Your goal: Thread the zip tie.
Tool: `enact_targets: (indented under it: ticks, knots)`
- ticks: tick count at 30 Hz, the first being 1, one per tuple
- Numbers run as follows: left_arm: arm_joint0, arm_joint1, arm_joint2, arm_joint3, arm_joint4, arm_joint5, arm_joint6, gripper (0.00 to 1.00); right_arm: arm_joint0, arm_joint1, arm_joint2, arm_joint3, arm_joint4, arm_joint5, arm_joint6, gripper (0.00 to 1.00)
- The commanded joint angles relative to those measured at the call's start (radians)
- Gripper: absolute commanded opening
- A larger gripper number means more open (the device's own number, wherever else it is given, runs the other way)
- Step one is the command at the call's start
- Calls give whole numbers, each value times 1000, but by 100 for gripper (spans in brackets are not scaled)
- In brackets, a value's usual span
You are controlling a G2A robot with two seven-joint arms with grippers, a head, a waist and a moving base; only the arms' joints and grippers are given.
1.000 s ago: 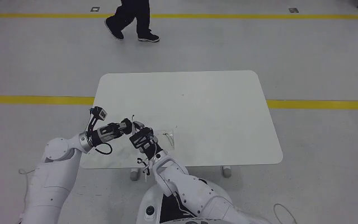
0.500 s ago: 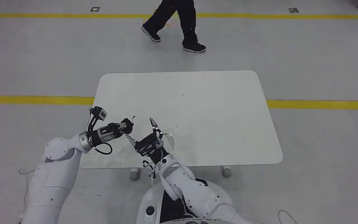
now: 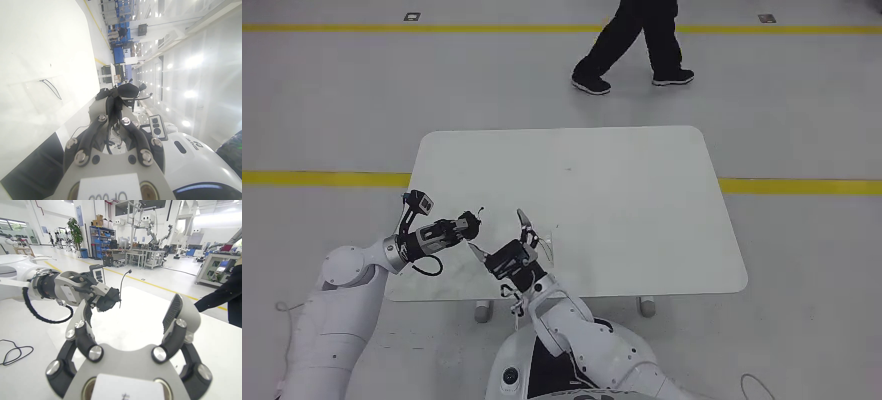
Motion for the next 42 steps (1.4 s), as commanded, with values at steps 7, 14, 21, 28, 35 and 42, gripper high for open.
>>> enact_targets:
  ticks: [7, 14, 21, 28, 35, 42]
  knots:
    - [9, 11, -38, -23, -157, 230, -15, 0, 186, 100, -153, 97, 0, 79, -92, 100]
    - [21, 14, -33, -27, -240, 343, -19, 0, 388, 199, -367, 96, 0, 79, -49, 100]
    - [22, 13, -22, -36, -282, 368, -11, 0, 441, 235, -437, 53, 0, 79, -35, 100]
    - [27, 10, -10, -37, -309, 387, 9, 0, 431, 235, -424, 52, 0, 79, -28, 100]
    - [44, -5, 30, -7, -458, 421, 12, 0, 386, 225, -360, 78, 0, 79, -85, 100]
    - [43, -10, 46, 0, -517, 427, 1, 0, 365, 211, -339, 102, 0, 79, -121, 100]
